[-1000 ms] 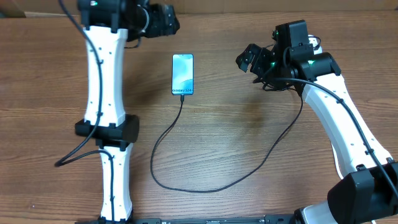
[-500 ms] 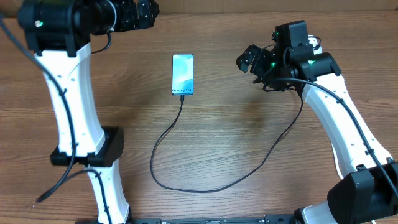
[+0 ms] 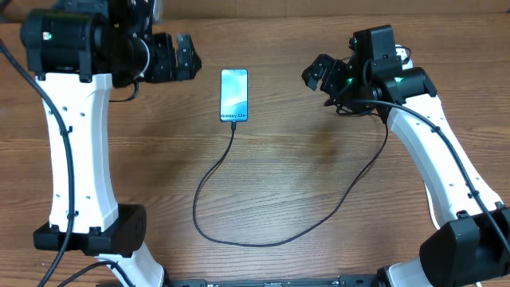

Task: Plug charger to phone and switch on socket
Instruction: 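Open the left gripper and lift it up and away from the phone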

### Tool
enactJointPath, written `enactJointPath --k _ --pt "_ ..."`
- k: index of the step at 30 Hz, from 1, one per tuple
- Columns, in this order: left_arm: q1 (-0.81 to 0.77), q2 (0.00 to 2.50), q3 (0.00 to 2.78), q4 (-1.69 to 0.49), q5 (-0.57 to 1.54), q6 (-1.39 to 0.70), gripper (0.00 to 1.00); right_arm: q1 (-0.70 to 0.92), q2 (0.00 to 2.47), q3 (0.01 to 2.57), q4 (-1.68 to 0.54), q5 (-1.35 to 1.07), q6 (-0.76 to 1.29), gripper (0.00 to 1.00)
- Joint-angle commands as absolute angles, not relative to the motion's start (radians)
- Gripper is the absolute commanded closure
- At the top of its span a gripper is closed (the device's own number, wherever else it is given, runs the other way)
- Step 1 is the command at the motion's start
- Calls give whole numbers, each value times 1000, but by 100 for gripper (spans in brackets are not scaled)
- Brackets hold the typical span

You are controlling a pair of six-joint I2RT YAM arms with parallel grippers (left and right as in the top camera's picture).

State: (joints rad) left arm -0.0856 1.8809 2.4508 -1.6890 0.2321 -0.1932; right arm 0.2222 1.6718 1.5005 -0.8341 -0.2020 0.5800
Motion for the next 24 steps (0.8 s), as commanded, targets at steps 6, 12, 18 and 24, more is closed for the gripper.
enactJointPath --k 6,12,18,24 --pt "-148 1843 2277 -1608 191 -243 0 215 1678 1523 -826 -195 575 0" --pt "-217 1842 2156 -1497 72 -289 0 213 1678 1523 -864 -194 568 0" --pt "-264 1841 2076 -1407 70 -294 0 213 1678 1523 -909 -181 515 0" --pt "-289 1782 1959 -1342 70 -295 0 208 1678 1523 -930 -168 515 0"
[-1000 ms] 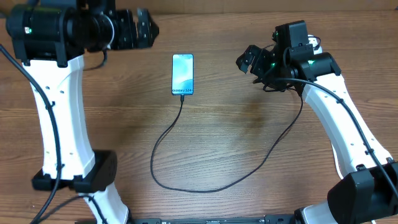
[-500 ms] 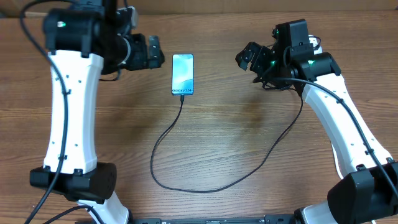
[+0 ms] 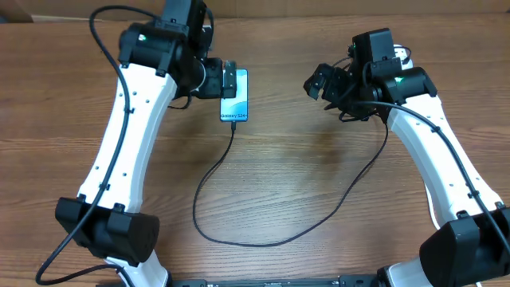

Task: Plug charger to phone and switch on socket
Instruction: 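Open the left gripper and lift it up and away from the phone, then move the right gripper over the white power strip's orange switch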

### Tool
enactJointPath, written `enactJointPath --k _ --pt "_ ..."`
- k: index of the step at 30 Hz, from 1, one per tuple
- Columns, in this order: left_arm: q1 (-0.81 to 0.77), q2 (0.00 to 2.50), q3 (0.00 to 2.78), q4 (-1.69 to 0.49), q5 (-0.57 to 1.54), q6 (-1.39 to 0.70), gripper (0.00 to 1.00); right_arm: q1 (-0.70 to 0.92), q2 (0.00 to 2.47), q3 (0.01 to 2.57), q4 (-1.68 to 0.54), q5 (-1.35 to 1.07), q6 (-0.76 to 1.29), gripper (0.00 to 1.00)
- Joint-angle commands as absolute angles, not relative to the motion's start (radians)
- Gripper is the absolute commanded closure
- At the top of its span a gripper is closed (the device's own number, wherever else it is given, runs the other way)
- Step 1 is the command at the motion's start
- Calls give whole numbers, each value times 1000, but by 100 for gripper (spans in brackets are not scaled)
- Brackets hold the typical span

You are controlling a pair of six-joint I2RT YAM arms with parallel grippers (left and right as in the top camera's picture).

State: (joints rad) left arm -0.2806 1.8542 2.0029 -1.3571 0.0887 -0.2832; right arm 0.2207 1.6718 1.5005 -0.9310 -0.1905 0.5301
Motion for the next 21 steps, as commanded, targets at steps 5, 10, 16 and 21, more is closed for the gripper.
enactJointPath --k 5,10,16,21 --pt "-287 1634 1790 -1234 69 -295 1 180 1678 1523 -930 -169 516 0" --pt "-287 1468 1607 -1095 15 -296 0 139 1678 1523 -932 -169 516 0" --pt "-287 1384 1520 -1038 -38 -304 0 56 1678 1523 -954 -169 516 0" --pt "-287 1386 1520 -1036 -53 -304 0 -46 1678 1538 -965 -169 515 0"
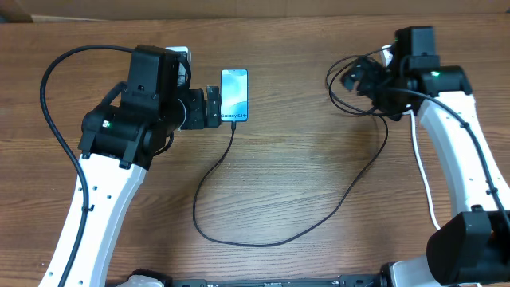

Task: Plug charger to phone and switch on socket
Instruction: 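Move the right gripper over the white power strip's orange switch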

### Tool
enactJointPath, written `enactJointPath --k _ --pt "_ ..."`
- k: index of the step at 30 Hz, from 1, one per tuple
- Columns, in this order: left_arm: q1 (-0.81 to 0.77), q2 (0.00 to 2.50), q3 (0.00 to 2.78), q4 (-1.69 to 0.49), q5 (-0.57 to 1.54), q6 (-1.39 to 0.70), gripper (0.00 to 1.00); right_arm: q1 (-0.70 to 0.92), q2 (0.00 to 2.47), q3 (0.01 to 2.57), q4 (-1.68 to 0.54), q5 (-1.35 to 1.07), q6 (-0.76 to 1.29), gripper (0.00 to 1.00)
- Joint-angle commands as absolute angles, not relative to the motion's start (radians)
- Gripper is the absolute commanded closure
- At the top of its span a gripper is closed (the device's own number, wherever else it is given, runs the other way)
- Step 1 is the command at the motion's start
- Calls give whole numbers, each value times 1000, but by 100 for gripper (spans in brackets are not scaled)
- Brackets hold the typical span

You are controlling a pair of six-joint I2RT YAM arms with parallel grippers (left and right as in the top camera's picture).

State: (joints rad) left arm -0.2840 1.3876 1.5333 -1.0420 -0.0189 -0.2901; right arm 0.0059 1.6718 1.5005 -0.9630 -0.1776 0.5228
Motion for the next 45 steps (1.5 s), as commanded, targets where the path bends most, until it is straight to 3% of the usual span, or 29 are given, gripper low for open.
enactJointPath --k 1,15,28,39,45 --pt "-287 1386 1520 -1034 -53 -304 1 -61 1678 1543 -967 -169 515 0" --pt "-287 1386 1520 -1031 -55 -303 0 -236 1678 1825 -1108 -127 401 0" --pt "-287 1386 1520 -1037 -55 -303 0 -270 1806 1847 -742 11 388 0" --pt "-287 1386 1520 -1044 -55 -303 0 -271 1971 1846 -711 307 387 0" --pt "-287 1386 1520 -1038 -55 -303 1 -271 2066 1846 -692 340 320 0"
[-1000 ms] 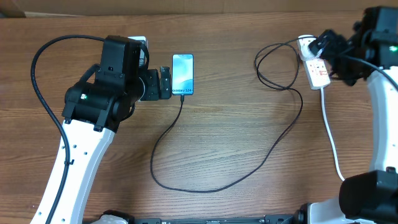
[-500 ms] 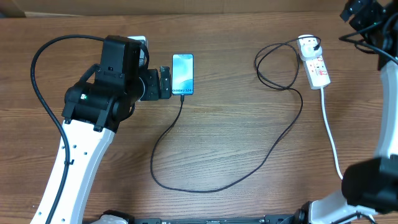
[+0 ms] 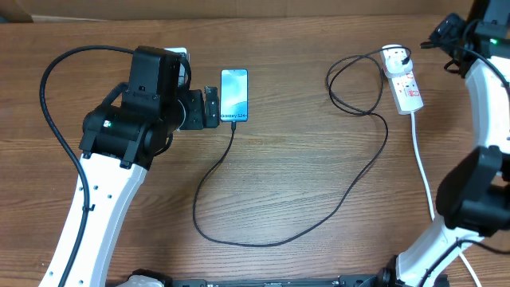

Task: Plug charger to phone and switch on socket
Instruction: 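Move the right gripper over the white power strip's orange switch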

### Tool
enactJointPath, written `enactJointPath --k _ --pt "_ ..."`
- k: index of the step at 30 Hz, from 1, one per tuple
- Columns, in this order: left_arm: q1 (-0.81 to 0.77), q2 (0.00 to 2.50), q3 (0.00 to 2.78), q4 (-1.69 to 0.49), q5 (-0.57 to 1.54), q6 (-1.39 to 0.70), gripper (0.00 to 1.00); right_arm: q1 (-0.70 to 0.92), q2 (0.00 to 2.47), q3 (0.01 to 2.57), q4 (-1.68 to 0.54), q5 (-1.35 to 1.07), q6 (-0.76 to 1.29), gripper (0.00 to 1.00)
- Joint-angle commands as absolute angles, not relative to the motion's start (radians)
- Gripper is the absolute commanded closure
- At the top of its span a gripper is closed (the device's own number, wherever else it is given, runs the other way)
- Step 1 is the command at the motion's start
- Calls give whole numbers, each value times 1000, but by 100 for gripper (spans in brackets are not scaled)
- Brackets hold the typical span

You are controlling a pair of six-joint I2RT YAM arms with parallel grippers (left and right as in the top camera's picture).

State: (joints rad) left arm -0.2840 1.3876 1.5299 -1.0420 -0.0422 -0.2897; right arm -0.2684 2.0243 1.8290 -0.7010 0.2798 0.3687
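The phone (image 3: 233,93) lies face up with its screen lit, at the back of the table. A black charger cable (image 3: 263,240) enters its near end, loops toward me and runs up to a plug (image 3: 396,57) in the white socket strip (image 3: 409,89). My left gripper (image 3: 212,108) hovers just left of the phone's near end, its fingers apart and holding nothing. My right gripper (image 3: 443,33) is a small dark shape at the far right corner, beyond the strip; its jaws are not discernible.
Slack cable forms a coil (image 3: 351,80) left of the socket strip. A white lead (image 3: 425,175) runs from the strip toward the front right. A small white object (image 3: 180,53) peeks out behind the left arm.
My right arm has moved from over the cable coil to the far right corner, uncovering the socket strip and plug. The left arm, phone and cable have not moved.
The phone lay plugged in throughout. My left gripper was up left of the phone, then at its left edge, then beside its near end, where it stays. My right gripper hung right of the phone, then over the coil, and now sits at the far right corner.
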Motion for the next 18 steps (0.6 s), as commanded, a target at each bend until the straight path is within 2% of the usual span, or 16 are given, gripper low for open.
enactJointPath --k 1,18 --pt "-287 1386 1520 -1039 -55 -303 1 -271 2080 1846 -689 339 305 0" --pt "-287 1386 1520 -1039 -56 -303 1 -271 2173 1798 -680 336 287 0"
